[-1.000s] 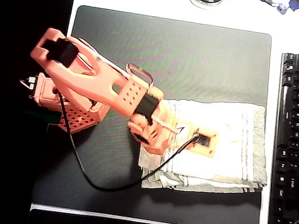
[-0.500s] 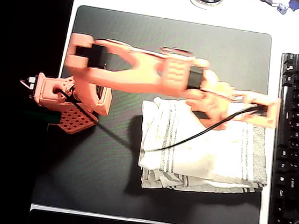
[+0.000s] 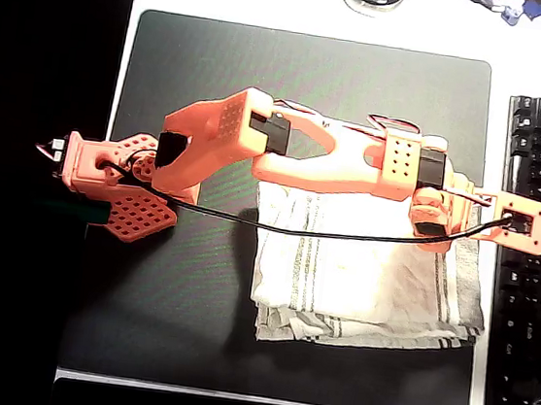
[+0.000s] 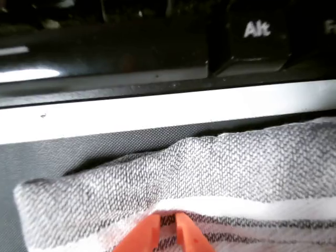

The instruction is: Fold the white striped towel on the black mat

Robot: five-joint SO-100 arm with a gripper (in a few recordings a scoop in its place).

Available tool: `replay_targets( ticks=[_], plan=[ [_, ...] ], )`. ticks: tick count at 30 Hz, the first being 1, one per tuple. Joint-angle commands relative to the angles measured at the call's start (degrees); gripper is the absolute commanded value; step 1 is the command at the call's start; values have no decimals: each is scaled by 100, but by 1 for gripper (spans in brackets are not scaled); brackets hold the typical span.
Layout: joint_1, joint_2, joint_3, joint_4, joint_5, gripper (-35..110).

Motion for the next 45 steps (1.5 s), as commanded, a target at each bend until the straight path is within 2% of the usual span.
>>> replay_targets(
  ticks=[1, 7, 13, 26, 39, 45],
  plan=[
    [-53, 35, -290, 114, 70, 4],
    [-53, 756, -97, 396, 105, 4],
    [26, 2505, 1081, 606, 18, 4],
    [211, 6803, 5546, 615, -404, 1],
    [-272, 11127, 9123, 1195, -510, 0],
    [-264, 12507, 10354, 1204, -519, 0]
  ],
)
